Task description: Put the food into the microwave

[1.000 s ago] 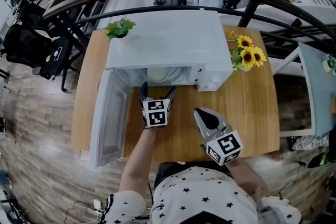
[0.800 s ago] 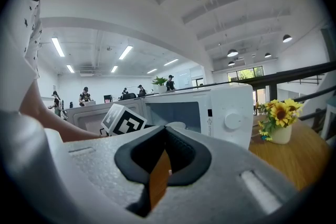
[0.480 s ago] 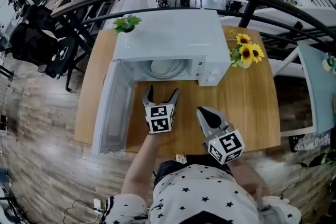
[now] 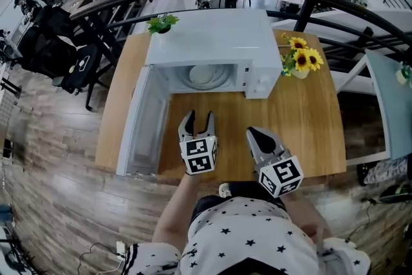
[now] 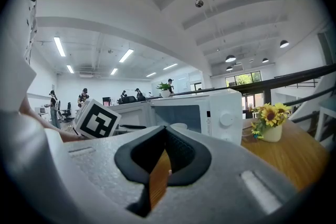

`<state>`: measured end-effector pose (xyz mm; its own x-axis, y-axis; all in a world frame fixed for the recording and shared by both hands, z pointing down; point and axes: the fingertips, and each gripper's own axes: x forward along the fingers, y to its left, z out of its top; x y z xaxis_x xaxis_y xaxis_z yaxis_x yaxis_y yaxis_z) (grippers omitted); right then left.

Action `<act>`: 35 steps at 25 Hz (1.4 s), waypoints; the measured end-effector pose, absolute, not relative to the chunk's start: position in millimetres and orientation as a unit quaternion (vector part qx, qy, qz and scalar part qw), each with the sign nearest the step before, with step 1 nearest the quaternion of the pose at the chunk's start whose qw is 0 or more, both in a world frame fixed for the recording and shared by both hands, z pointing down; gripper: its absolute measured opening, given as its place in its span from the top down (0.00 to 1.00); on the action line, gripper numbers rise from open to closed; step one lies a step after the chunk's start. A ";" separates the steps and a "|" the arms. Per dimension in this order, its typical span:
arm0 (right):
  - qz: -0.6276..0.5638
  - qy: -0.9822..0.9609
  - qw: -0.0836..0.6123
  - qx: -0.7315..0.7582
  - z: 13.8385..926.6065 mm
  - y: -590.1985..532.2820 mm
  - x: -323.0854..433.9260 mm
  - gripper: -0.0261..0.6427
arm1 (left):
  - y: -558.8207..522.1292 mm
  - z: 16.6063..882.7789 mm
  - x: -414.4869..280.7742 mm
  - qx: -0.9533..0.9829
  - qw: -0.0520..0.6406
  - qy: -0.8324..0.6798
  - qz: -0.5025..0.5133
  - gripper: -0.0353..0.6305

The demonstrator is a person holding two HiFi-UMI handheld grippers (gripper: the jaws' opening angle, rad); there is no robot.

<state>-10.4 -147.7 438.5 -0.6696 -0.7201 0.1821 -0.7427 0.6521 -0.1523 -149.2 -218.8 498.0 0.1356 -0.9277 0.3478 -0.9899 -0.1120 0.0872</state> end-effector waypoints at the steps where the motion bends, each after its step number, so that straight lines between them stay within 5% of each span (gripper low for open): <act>1: 0.107 -0.907 0.053 0.403 438.5 -145.9 -10.0 0.95 | -213.4 495.2 -150.2 0.736 0.150 -0.652 0.099 0.66; 13: 0.099 -0.910 0.051 0.399 437.5 -126.8 -8.5 0.95 | -156.0 470.7 -148.1 0.738 0.155 -0.653 0.066 0.89; 35: 0.088 -0.911 0.043 0.400 437.4 -114.1 -11.8 0.95 | -126.3 457.4 -145.2 0.764 0.154 -0.624 0.054 0.94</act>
<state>-11.8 -114.1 437.4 -0.6757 -0.7219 0.1495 -0.7371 0.6639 -0.1258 -145.2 -126.3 457.4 0.2151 -0.9369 0.2756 -0.9704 -0.1733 0.1684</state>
